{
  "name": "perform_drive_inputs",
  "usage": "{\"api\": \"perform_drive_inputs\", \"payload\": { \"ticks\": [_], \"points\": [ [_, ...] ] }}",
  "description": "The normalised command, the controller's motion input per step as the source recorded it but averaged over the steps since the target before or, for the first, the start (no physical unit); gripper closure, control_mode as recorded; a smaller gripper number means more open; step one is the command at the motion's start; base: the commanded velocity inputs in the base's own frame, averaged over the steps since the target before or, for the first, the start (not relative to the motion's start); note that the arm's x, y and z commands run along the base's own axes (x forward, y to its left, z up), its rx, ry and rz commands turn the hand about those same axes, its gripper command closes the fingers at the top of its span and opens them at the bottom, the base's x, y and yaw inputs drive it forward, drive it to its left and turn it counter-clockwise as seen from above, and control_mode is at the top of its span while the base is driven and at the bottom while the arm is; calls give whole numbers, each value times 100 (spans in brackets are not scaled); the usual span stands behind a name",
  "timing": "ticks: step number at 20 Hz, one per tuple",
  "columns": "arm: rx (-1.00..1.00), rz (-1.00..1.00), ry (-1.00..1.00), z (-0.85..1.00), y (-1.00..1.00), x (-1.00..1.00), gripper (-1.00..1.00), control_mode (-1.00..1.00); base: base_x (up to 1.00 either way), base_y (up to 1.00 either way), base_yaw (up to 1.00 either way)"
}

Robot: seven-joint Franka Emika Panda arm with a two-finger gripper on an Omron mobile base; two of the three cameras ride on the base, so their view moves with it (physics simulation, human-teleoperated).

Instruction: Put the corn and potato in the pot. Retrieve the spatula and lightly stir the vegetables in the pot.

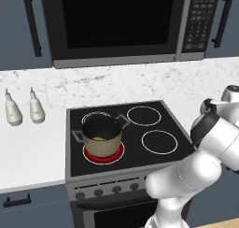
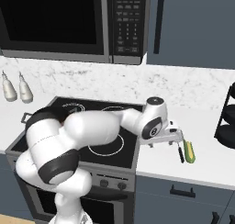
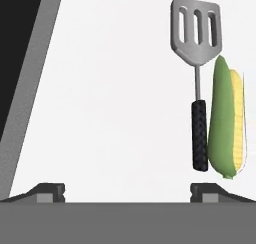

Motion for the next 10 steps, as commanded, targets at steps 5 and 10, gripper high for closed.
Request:
{"api": "perform_drive_inputs", "payload": {
  "ticks": [5, 10],
  "points": [
    [3, 0, 1, 0, -31, 8, -100, -100, 0, 0, 0],
    [6, 0, 4, 0, -58, 17, -100, -100, 0, 0, 0]
  ]
}}
